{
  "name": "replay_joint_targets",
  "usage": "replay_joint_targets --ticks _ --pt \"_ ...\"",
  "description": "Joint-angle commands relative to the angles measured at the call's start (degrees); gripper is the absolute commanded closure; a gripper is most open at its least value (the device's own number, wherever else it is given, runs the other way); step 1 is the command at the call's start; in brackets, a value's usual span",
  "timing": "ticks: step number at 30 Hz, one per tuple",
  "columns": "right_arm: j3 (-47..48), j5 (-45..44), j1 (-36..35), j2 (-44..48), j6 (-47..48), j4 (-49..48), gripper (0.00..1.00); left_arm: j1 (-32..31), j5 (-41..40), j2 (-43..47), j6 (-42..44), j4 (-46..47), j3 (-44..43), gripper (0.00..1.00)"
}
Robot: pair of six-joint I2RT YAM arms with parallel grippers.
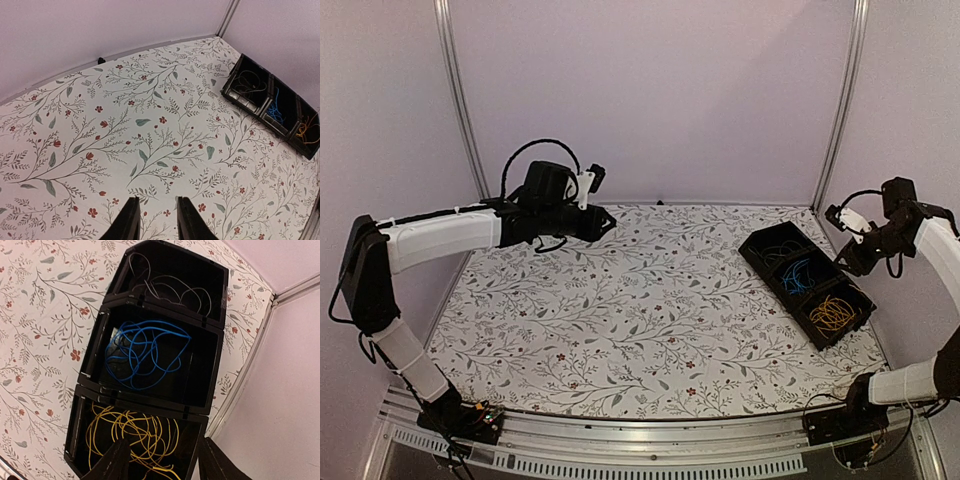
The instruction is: Untangle the cables
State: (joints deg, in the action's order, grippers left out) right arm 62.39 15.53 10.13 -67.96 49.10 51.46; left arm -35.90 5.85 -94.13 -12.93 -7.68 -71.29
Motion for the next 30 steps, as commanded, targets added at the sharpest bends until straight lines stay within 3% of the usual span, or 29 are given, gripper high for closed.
replay_joint_targets --ticks 1,9,18,25,26,28,30 --pt "-3.06 -14.11 -0.11 1.72 4.35 2.32 0.48 -0.60 0.52 0.00 0.37 -0.16 -0.51 0.74" --pt "-5.83 -21.89 -0.16 2.07 8.14 1.26 0.44 -0.61 1.23 0.24 0.04 -0.23 -0.61 0.73" --pt "-10.04 -23.03 -0.16 -1.44 9.33 -5.26 0.46 -0.62 1.27 0.92 0.01 -0.30 -0.52 0.73" --pt "-12.82 -24.41 -0.16 -2.79 11.30 -10.82 0.67 -0.64 1.27 1.14 -0.04 -0.26 -0.52 0.73" --pt "-13.12 -24.41 -0.13 -2.79 11.71 -11.35 0.73 -0.66 1.27 1.20 -0.07 -0.29 -0.52 0.73" --pt "-13.22 -24.06 -0.11 -2.94 11.84 -12.02 0.98 -0.70 1.29 1.31 -0.02 -0.23 -0.52 0.73" --pt "-12.94 -22.54 -0.52 -2.62 11.51 -11.97 1.00 -0.74 1.35 1.29 -0.09 -0.29 -0.52 0.73"
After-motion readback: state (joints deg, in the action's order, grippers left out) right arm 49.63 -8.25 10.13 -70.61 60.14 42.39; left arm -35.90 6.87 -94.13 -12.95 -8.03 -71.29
